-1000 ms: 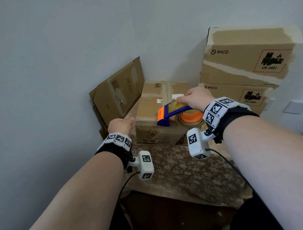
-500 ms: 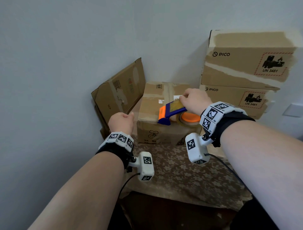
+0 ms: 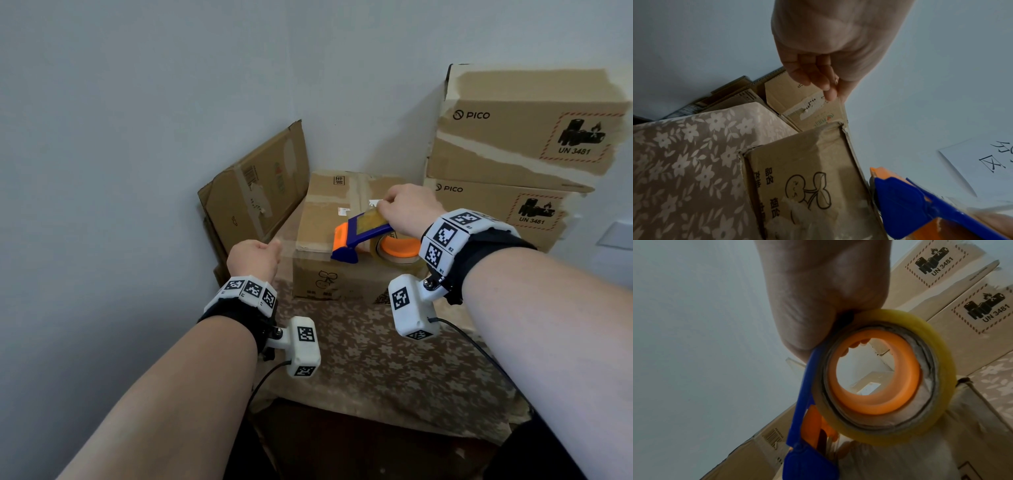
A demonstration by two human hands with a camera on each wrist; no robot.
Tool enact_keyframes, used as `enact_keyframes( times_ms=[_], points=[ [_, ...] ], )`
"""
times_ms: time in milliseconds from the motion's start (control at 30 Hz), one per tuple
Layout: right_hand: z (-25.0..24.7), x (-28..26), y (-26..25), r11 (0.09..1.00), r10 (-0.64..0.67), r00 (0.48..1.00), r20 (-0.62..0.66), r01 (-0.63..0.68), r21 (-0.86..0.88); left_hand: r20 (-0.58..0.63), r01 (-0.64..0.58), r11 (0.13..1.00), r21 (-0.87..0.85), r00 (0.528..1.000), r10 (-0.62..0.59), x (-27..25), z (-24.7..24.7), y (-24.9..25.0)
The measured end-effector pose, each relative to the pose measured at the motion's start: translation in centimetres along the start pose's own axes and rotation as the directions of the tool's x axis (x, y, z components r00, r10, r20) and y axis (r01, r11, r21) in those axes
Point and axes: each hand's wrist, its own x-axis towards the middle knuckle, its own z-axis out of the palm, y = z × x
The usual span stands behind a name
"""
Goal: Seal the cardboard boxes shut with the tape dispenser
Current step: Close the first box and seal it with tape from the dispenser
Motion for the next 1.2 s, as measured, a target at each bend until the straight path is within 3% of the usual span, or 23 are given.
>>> enact_keyframes(
  times_ms=[400,567,800,900,1067,1200],
  points=[
    [0.4,-0.5,-0.6,0.994,0.026,1.0,-0.007,-0.026,-0.108,0.042,0.011,0.999,0.03,0.999,-0.012,-0.2,0.4,-1.1],
    [0.7,-1.2,-2.3,0.939,-0.198,0.979,-0.047,0.175,-0.296,0.076,-0.022,0.996,0.083,0.997,0.016,-0.1,0.7,-1.5],
    [2.3,-1.4,-2.9,0.876,-0.368,0.93,-0.026,0.337,-0.344,0.135,0.093,0.995,0.047,0.986,-0.098,0.4,0.7,-2.5],
    [2.7,-1.4,-2.9,0.774,-0.427,0.899,0.093,0.417,-0.476,0.133,0.116,0.993,-0.032,0.985,-0.111,0.6,1.0,-3.2],
    [2.9,-0.8,-3.3,0.476,-0.459,0.817,0.35,0.559,-0.679,0.163,0.164,0.981,-0.101,0.976,-0.146,0.8,1.4,-3.7],
    [3.3,-0.8,-4.4,0.378,-0.399,0.8,0.449,0.59,-0.714,0.201,0.208,0.958,-0.195,0.965,-0.169,1.2,1.7,-4.2]
  ],
)
